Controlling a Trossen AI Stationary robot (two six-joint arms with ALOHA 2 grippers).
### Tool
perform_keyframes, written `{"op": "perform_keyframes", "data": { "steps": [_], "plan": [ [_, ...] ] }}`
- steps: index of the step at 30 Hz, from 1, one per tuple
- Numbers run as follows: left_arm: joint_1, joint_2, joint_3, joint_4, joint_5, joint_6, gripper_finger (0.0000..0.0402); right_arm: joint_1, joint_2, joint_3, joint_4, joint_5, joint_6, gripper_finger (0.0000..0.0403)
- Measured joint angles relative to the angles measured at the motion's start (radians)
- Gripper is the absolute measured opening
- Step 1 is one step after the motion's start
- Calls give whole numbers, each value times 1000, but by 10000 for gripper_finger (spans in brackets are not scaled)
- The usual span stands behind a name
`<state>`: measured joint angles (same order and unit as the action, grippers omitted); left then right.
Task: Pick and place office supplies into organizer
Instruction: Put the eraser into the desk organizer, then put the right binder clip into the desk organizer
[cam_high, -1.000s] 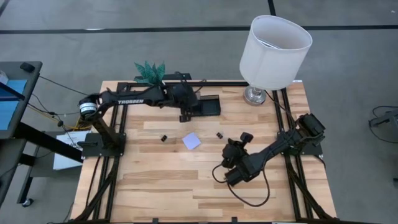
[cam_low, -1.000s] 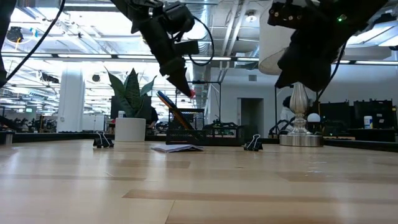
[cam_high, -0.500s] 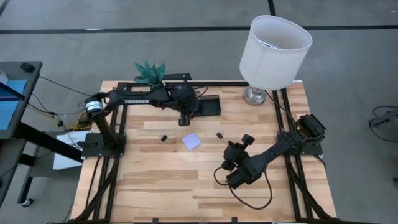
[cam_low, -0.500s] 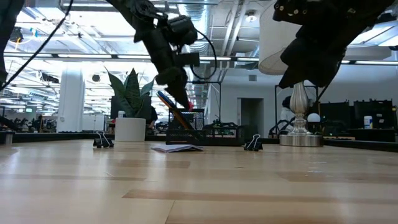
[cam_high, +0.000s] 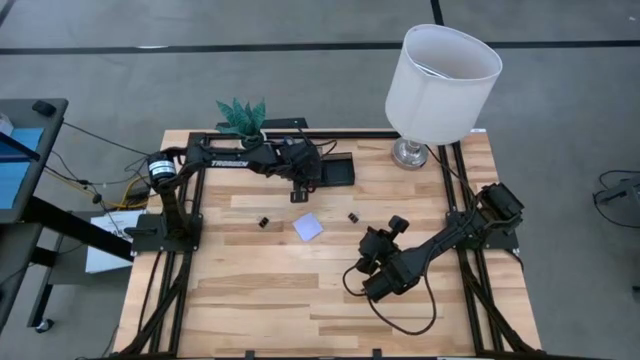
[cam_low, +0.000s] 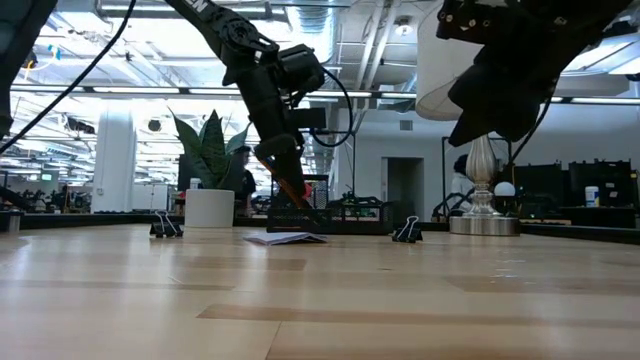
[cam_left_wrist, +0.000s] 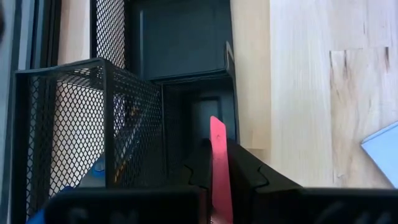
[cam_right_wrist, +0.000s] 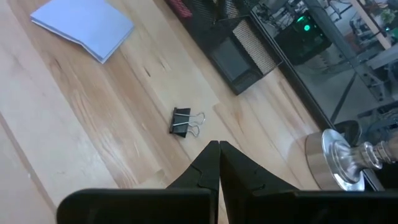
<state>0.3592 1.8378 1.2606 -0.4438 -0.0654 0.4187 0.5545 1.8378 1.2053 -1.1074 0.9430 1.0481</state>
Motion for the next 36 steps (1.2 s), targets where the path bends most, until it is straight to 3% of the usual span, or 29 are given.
{"op": "perform_keyframes", "data": {
  "steps": [26, 36],
  "plan": [
    [2, -2, 0, -1, -36, 1, 27, 2, 0, 0, 32, -4, 0, 1],
    [2, -2, 0, -2, -52, 14, 66, 2, 0, 0, 40, -4, 0, 1]
  ]
}}
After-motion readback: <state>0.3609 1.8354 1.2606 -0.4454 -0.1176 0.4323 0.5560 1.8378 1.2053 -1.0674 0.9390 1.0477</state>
